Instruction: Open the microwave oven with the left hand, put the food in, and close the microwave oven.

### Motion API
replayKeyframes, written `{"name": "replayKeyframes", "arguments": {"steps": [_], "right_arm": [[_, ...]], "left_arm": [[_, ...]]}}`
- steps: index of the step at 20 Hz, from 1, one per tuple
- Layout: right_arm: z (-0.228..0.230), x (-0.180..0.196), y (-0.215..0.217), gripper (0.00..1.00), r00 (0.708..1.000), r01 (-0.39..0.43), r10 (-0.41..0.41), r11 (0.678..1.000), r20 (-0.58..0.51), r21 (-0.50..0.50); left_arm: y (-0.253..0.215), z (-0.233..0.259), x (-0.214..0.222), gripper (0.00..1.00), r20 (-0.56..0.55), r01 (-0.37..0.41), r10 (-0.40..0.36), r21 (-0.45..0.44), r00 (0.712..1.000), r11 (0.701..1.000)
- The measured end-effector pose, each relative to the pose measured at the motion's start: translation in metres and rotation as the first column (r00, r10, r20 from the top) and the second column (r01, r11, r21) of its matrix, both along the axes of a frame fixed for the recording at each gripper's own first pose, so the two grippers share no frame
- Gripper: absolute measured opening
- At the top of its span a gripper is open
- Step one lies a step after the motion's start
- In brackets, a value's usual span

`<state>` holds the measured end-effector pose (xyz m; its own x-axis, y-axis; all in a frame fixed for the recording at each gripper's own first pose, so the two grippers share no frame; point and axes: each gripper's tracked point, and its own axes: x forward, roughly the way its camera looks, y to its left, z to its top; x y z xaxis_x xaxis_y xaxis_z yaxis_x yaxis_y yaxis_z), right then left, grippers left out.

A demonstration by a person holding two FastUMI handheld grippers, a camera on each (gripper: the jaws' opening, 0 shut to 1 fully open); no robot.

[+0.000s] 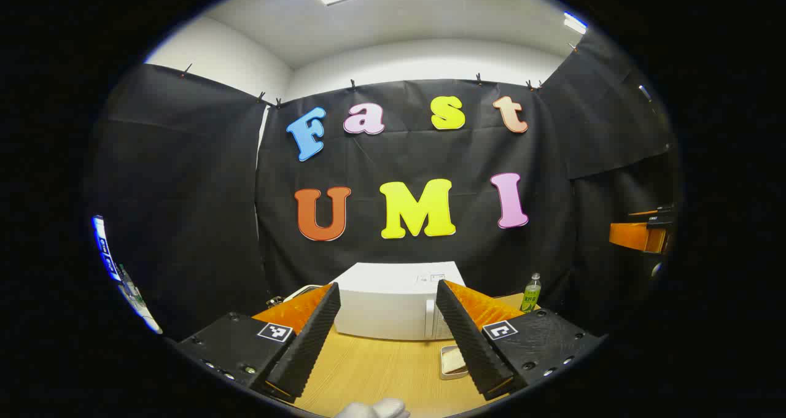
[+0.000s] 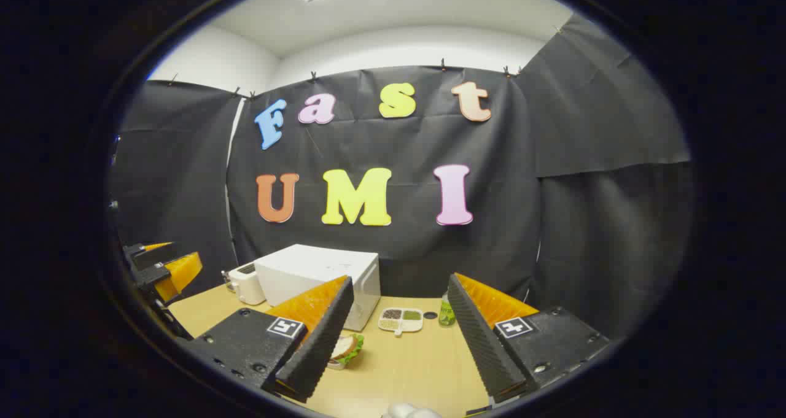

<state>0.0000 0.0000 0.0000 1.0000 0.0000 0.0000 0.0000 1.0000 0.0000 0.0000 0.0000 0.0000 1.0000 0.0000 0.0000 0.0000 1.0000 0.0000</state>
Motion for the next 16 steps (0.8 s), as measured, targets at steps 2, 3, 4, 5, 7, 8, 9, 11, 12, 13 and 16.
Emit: {"name": "replayKeyframes", "arguments": {"steps": [2, 3, 4, 5, 7, 8, 9, 11, 12, 13, 16], "right_arm": [[0.0, 0.0, 0.0, 0.98, 1.0, 0.0, 0.0, 1.0, 0.002, -0.004], [0.003, -0.001, -0.001, 0.98, 1.0, 0.002, -0.002, 1.0, 0.007, -0.003], [0.002, 0.0, -0.001, 0.98, 1.0, 0.003, -0.003, 1.0, 0.009, -0.003], [0.002, 0.0, -0.001, 0.92, 1.0, 0.002, -0.002, 1.0, 0.007, 0.0], [0.002, 0.0, -0.001, 0.92, 1.0, 0.004, -0.005, 1.0, 0.011, 0.005], [0.001, 0.0, -0.002, 0.92, 1.0, 0.007, -0.007, 1.0, 0.011, 0.003], [0.001, 0.0, -0.003, 0.92, 1.0, 0.012, -0.012, 1.0, 0.012, 0.003], [0.0, 0.001, -0.005, 0.92, 1.0, 0.02, -0.02, 1.0, 0.013, 0.008], [-0.003, 0.001, -0.006, 0.92, 1.0, 0.023, -0.023, 1.0, 0.009, 0.01], [-0.002, 0.001, -0.006, 0.92, 1.0, 0.025, -0.025, 1.0, 0.008, 0.011], [-0.002, 0.002, -0.01, 0.92, 0.999, 0.038, -0.038, 0.999, 0.015, 0.006]], "left_arm": [[-0.003, -0.001, 0.0, 0.96, -0.003, 0.008, -0.008, -0.002, 1.0, 1.0], [-0.004, -0.001, 0.001, 0.96, -0.001, 0.01, -0.01, 0.0, 1.0, 1.0], [-0.005, -0.001, 0.002, 0.96, -0.002, 0.013, -0.013, 0.004, 1.0, 1.0], [-0.006, -0.001, 0.002, 0.96, -0.003, 0.015, -0.015, 0.006, 1.0, 1.0], [-0.01, -0.003, 0.005, 1.0, -0.009, 0.024, -0.023, 0.006, 1.0, 1.0], [-0.011, -0.002, 0.004, 0.96, -0.009, 0.026, -0.026, 0.006, 1.0, 1.0], [-0.012, -0.001, 0.005, 0.96, -0.003, 0.028, -0.028, 0.007, 1.0, 1.0], [-0.012, -0.002, 0.007, 0.96, -0.005, 0.033, -0.033, 0.009, 0.999, 0.999], [-0.012, -0.002, 0.007, 0.96, -0.004, 0.031, -0.031, 0.01, 0.999, 0.999], [-0.012, -0.002, 0.009, 0.96, -0.003, 0.033, -0.033, 0.01, 0.999, 0.999], [-0.013, -0.002, 0.012, 0.96, -0.003, 0.038, -0.038, 0.003, 0.999, 0.999]]}}
